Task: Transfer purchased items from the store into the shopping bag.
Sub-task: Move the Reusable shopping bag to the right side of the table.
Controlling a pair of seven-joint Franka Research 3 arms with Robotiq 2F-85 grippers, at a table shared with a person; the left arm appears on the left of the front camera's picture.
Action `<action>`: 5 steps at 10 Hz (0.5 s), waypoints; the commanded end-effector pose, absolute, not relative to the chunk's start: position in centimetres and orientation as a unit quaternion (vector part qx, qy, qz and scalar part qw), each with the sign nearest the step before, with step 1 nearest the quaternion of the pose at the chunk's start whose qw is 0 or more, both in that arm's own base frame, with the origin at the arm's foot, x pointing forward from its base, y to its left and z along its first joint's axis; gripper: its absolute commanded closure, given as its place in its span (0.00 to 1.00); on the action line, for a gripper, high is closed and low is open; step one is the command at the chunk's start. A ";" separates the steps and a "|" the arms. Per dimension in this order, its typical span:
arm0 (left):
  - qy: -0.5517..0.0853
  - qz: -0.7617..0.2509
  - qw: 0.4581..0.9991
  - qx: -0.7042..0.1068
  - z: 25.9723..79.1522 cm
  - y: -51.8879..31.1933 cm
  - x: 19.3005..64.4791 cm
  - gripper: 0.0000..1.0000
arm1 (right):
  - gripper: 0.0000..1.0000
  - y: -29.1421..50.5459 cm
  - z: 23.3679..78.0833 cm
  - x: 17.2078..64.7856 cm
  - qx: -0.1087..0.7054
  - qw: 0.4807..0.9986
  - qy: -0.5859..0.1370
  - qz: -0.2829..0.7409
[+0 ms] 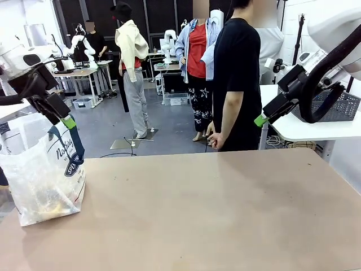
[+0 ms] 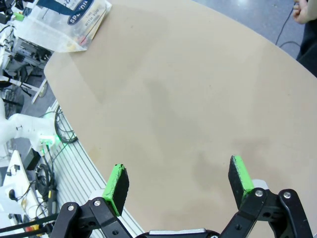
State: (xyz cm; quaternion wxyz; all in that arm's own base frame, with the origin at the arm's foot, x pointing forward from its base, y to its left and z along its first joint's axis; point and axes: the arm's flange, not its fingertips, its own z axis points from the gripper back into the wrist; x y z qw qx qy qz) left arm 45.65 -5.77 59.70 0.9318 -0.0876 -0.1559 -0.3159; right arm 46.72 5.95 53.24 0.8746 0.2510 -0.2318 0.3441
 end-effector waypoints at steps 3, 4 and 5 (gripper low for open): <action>-0.152 -0.311 0.934 -0.086 59.9 -5.8 45.3 0.00 | 0.00 6.1 53.3 46.9 0.255 0.873 -0.234 0.343; -0.156 -0.316 0.932 -0.088 59.7 -5.8 45.6 0.00 | 0.00 6.1 53.3 46.9 0.255 0.873 -0.234 0.343; -0.175 -0.345 0.915 -0.112 60.4 -5.8 45.1 0.00 | 0.00 6.1 53.3 46.9 0.255 0.873 -0.234 0.343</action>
